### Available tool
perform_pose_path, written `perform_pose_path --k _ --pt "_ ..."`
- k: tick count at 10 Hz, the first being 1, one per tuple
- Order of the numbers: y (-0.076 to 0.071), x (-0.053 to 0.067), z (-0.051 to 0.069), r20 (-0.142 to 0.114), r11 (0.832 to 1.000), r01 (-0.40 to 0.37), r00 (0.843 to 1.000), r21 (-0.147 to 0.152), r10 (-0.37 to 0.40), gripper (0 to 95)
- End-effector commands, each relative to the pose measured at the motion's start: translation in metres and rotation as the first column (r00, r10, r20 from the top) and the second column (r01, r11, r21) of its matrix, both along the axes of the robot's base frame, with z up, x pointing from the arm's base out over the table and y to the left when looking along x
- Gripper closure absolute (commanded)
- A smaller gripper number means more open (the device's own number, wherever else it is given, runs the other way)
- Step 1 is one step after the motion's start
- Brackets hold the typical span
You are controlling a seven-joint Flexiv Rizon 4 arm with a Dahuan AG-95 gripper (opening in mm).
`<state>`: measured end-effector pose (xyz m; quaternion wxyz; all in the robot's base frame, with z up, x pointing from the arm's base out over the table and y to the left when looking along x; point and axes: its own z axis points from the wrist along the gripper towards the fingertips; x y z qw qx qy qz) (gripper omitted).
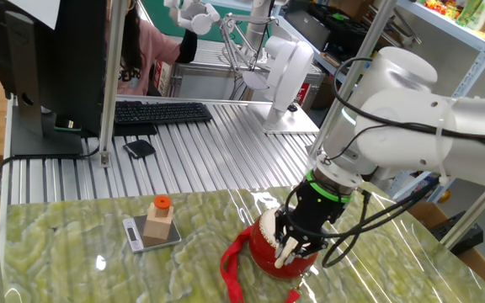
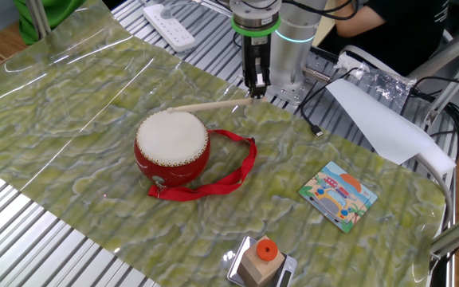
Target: Play the drum
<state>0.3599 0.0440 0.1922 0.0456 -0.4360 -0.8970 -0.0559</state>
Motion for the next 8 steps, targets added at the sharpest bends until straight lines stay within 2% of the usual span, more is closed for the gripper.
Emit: perform_pose_path --k 1,6,8 --pt "-0.001 0.0024 0.0002 -0.003 1.0 0.002 1.0 0.003 -0.002 95.0" --pt "-0.0008 0.0028 -0.0004 -0.004 0.999 0.036 0.999 0.003 -0.036 95.0" --pt "-0.0012 0.0035 -0.0012 -0.001 1.0 0.009 1.0 0.009 -0.009 95.0"
